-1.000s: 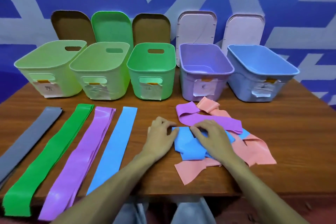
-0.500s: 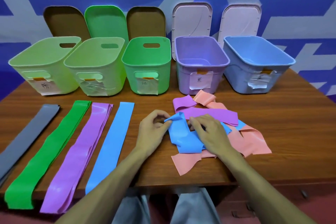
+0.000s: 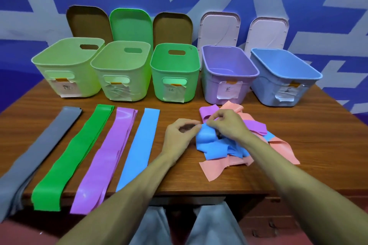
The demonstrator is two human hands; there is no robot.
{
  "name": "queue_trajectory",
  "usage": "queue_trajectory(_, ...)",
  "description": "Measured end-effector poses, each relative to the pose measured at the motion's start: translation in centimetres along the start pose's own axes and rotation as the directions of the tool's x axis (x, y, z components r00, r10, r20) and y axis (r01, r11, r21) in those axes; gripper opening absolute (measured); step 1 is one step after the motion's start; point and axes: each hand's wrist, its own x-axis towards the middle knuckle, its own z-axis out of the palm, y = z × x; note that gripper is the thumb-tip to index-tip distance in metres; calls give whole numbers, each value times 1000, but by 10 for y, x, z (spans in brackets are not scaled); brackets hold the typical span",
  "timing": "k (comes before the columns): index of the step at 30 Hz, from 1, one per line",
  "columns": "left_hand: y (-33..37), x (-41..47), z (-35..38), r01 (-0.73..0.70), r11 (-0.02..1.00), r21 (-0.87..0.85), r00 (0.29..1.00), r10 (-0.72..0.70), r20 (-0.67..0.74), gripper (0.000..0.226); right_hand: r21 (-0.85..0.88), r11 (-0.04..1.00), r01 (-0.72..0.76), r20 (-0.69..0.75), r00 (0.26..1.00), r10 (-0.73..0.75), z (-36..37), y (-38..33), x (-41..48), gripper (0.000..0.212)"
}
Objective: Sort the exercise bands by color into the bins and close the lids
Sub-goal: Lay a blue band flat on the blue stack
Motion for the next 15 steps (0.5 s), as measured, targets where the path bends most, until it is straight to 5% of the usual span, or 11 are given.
queue_trajectory(6,13,-6,-17,272,868,-416,962,-259,88,33,31,969,245,-223,947,-232,-6,-43,0,11)
queue_trajectory(15,58,7,-19,161,971,-176,977,-132,165,42,183,831,525,-569,746,-346,-44,-104,-4,2)
